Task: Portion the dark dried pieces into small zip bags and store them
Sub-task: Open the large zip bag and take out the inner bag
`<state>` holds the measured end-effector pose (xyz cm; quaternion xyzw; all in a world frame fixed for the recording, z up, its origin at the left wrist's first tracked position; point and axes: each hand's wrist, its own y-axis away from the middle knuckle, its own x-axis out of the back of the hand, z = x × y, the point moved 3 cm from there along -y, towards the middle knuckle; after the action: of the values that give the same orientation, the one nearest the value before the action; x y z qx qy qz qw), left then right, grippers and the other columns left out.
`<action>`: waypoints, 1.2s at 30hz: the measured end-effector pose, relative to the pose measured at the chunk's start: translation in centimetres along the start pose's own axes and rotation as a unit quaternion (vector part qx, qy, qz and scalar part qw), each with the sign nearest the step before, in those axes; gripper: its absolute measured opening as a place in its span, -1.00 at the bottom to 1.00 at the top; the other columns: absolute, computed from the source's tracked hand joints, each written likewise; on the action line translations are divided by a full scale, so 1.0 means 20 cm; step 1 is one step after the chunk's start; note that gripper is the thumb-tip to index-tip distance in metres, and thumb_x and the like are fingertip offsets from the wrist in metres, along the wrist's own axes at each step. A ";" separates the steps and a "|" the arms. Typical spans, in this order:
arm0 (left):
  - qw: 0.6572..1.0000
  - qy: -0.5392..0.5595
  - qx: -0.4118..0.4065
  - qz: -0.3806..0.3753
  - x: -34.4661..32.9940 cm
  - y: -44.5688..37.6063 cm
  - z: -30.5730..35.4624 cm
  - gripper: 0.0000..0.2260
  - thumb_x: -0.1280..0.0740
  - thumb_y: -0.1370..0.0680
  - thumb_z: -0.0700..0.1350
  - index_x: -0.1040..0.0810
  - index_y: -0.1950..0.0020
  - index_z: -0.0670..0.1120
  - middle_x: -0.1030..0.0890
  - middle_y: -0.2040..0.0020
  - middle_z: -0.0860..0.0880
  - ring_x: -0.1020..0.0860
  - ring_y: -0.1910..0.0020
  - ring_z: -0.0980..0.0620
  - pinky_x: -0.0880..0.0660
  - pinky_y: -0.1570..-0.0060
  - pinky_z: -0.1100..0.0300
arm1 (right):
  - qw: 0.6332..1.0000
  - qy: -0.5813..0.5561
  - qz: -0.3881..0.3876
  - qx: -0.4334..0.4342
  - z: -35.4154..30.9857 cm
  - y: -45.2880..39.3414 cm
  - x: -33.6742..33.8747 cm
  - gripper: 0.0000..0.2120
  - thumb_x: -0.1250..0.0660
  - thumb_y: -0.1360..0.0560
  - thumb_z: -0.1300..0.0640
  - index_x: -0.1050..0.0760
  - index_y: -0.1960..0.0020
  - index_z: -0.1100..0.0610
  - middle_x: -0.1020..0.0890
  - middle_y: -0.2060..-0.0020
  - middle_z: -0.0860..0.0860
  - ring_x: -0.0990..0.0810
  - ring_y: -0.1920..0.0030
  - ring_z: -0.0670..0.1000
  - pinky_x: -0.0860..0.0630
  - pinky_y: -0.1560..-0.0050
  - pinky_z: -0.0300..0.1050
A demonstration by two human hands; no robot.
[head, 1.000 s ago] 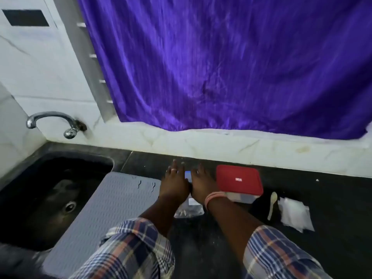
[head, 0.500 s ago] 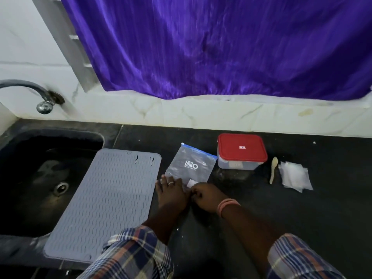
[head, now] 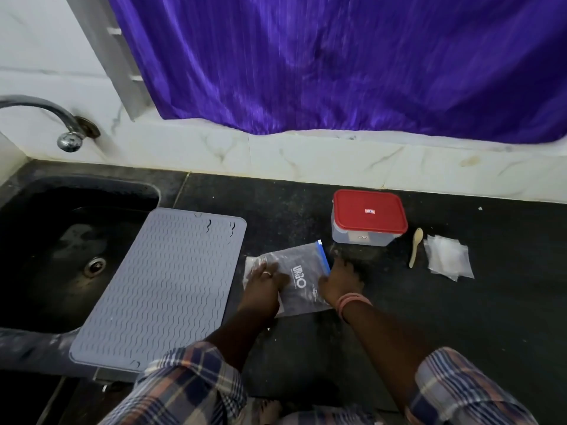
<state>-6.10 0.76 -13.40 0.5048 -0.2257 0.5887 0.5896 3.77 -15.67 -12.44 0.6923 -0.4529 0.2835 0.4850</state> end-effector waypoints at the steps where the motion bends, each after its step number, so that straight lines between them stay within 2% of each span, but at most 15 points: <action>1: 1.000 -0.001 0.026 0.018 -0.01 0.00 0.01 -0.63 -0.23 -0.68 -0.05 -0.42 -0.50 0.11 -0.18 -0.65 -0.07 -0.10 -0.64 -0.13 -0.06 -0.62 -0.06 | 0.997 -0.070 -0.028 -0.020 0.01 -0.01 -0.01 -0.34 -0.37 -0.54 0.09 -0.21 -0.57 0.10 -0.41 -0.44 0.15 -0.43 -0.40 0.21 -0.39 -0.40 0.16; 4: 0.988 0.048 0.128 0.077 -0.02 0.02 0.10 -0.66 -0.27 -0.63 0.03 -0.48 -0.41 0.09 -0.41 -0.51 -0.09 -0.36 -0.50 -0.17 -0.31 -0.48 -0.12 | 0.970 -0.224 -0.078 -0.051 0.01 0.01 0.01 -0.75 -0.36 -0.53 0.18 -0.56 -0.20 0.11 -0.65 -0.14 0.11 -0.63 -0.08 0.09 -0.55 -0.20 0.03; 6: 0.959 0.218 0.156 0.087 0.01 0.01 0.23 -0.74 -0.28 -0.64 0.08 -0.62 -0.23 0.00 -0.63 -0.23 -0.09 -0.58 -0.24 -0.08 -0.49 -0.29 -0.05 | 0.956 -0.283 -0.076 -0.029 -0.02 0.06 0.07 -0.95 -0.39 -0.53 0.17 -0.58 0.02 0.06 -0.69 0.02 0.06 -0.63 0.07 0.01 -0.57 -0.10 -0.04; 8: 0.904 0.390 0.151 0.084 0.07 0.01 0.40 -0.60 -0.31 -0.58 0.24 -0.69 0.03 -0.07 -0.72 0.11 -0.03 -0.68 0.05 -0.01 -0.60 -0.07 -0.04 | 0.956 -0.286 -0.033 0.048 -0.06 0.12 0.16 -0.95 -0.36 -0.56 0.14 -0.56 0.08 0.04 -0.66 0.17 -0.04 -0.61 0.15 -0.09 -0.54 0.01 -0.14; 10: 0.858 0.482 0.149 0.097 0.13 0.02 0.51 -0.47 -0.34 -0.47 0.38 -0.69 0.11 -0.11 -0.72 0.23 -0.05 -0.71 0.17 0.02 -0.65 0.05 -0.01 | 0.952 -0.273 0.024 0.137 -0.09 0.20 0.25 -0.90 -0.30 -0.58 0.19 -0.58 0.05 0.05 -0.59 0.23 -0.09 -0.56 0.20 -0.19 -0.50 0.12 -0.26; 13: 0.817 0.544 0.134 0.135 0.19 0.04 0.56 -0.70 -0.37 -0.58 0.03 -0.71 0.12 -0.18 -0.72 0.21 -0.20 -0.73 0.14 -0.12 -0.69 0.06 -0.08 | 0.942 -0.255 0.035 0.217 -0.06 0.24 0.33 -0.85 -0.36 -0.51 0.22 -0.68 -0.03 0.10 -0.58 0.05 0.00 -0.53 0.05 -0.20 -0.43 0.04 -0.47; 15: 0.801 0.571 0.130 0.129 0.24 0.06 0.57 -0.79 -0.31 -0.61 -0.19 -0.71 0.07 -0.22 -0.72 0.16 -0.27 -0.73 0.10 -0.23 -0.69 0.05 -0.15 | 0.945 -0.260 0.022 0.198 0.00 0.23 0.38 -0.85 -0.39 -0.52 0.11 -0.68 -0.07 0.01 -0.51 -0.09 -0.04 -0.50 -0.09 -0.18 -0.44 -0.14 -0.40; 18: 0.825 0.542 0.113 0.112 0.28 0.11 0.60 -0.77 -0.27 -0.68 -0.19 -0.69 0.05 -0.21 -0.74 0.14 -0.23 -0.74 0.14 -0.14 -0.70 0.14 -0.01 | 0.942 -0.284 0.058 0.171 0.10 0.22 0.46 -0.86 -0.46 -0.47 0.04 -0.58 0.00 -0.11 -0.44 -0.10 -0.07 -0.51 -0.11 -0.09 -0.52 -0.16 -0.17; 22: 0.843 0.524 0.100 0.074 0.25 0.14 0.66 -0.79 -0.34 -0.65 -0.17 -0.75 0.08 -0.17 -0.74 0.17 -0.20 -0.73 0.11 -0.18 -0.69 0.03 -0.17 | 0.911 -0.339 0.002 0.235 0.12 0.27 0.50 -0.77 -0.48 -0.49 0.14 -0.48 -0.03 -0.09 -0.60 0.11 -0.08 -0.62 0.14 -0.09 -0.53 0.18 -0.23; 25: 0.863 0.479 0.110 0.114 0.25 0.13 0.68 -0.80 -0.39 -0.61 -0.11 -0.75 0.15 -0.07 -0.73 0.25 -0.11 -0.73 0.17 -0.11 -0.68 0.06 -0.19 | 0.906 -0.295 0.015 0.303 0.09 0.31 0.49 -0.61 -0.37 -0.50 0.27 -0.41 -0.18 -0.12 -0.59 0.09 -0.10 -0.63 0.11 -0.14 -0.60 0.07 -0.12; 28: 0.909 0.375 0.082 0.165 0.33 0.13 0.71 -0.81 -0.41 -0.58 -0.05 -0.72 0.19 -0.08 -0.70 0.32 -0.06 -0.72 0.25 -0.03 -0.67 0.14 -0.09 | 0.905 -0.298 0.033 0.302 0.08 0.29 0.55 -0.54 -0.34 -0.51 0.25 -0.35 -0.32 -0.11 -0.62 0.10 -0.10 -0.63 0.11 -0.14 -0.60 0.00 -0.07; 30: 0.941 0.262 0.069 0.203 0.39 0.15 0.74 -0.80 -0.42 -0.58 -0.04 -0.70 0.17 -0.12 -0.68 0.32 -0.09 -0.69 0.25 0.00 -0.59 0.22 0.06 | 0.899 -0.333 0.018 0.284 0.07 0.26 0.62 -0.61 -0.26 -0.52 0.17 -0.38 -0.29 -0.13 -0.67 0.17 -0.04 -0.65 0.17 -0.10 -0.62 0.00 0.06; 32: 0.955 0.188 0.035 0.227 0.43 0.17 0.78 -0.88 -0.42 -0.58 -0.01 -0.74 0.05 0.00 -0.72 0.22 -0.06 -0.70 0.15 0.03 -0.54 0.21 0.12 | 0.895 -0.360 0.014 0.264 0.04 0.21 0.70 -0.77 -0.27 -0.51 -0.04 -0.42 -0.15 -0.21 -0.67 0.26 0.03 -0.67 0.27 0.01 -0.63 0.09 0.17; 34: 0.960 0.173 -0.010 0.221 0.46 0.18 0.83 -0.87 -0.40 -0.58 -0.01 -0.73 -0.06 0.16 -0.75 0.13 0.03 -0.70 0.10 0.09 -0.59 0.14 0.11 | 0.907 -0.333 0.046 0.254 0.00 0.18 0.77 -0.78 -0.34 -0.51 -0.21 -0.47 -0.06 -0.13 -0.62 0.36 0.02 -0.63 0.36 0.00 -0.62 0.21 0.07; 36: 0.958 0.182 -0.051 0.216 0.46 0.18 0.87 -0.85 -0.40 -0.56 -0.03 -0.73 -0.06 0.16 -0.75 0.12 0.07 -0.69 0.11 0.15 -0.60 0.15 0.09 | 0.917 -0.291 0.103 0.252 -0.03 0.15 0.83 -0.76 -0.40 -0.50 -0.18 -0.51 0.00 -0.03 -0.58 0.41 -0.04 -0.58 0.38 -0.02 -0.56 0.25 -0.02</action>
<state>-1.77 -10.67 2.43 0.2979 -0.2477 0.7717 0.5044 8.22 -21.32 2.71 0.7931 -0.5562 0.2228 0.1091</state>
